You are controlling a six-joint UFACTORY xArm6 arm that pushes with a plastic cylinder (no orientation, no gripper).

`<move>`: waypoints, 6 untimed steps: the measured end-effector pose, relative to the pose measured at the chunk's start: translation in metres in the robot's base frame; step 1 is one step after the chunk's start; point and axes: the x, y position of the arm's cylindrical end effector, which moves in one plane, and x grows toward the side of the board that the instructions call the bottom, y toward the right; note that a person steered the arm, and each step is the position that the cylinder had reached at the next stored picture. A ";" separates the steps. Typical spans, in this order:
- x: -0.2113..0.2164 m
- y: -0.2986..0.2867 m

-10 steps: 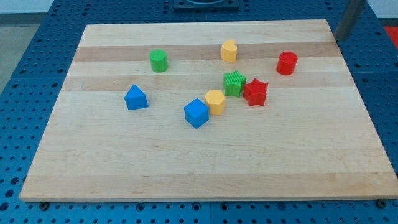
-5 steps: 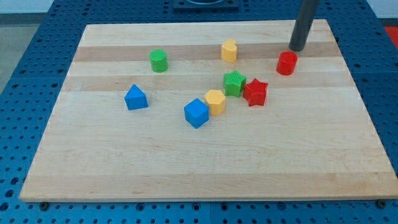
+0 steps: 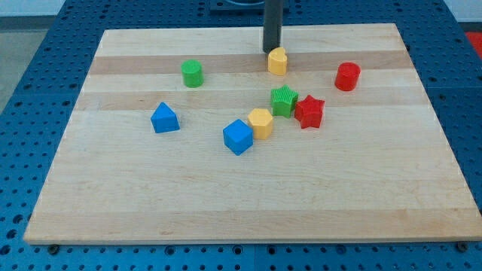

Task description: Move the yellow heart to the top of the hexagon

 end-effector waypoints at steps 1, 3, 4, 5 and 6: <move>0.005 0.003; 0.015 0.029; 0.022 0.029; 0.035 0.029; 0.048 0.031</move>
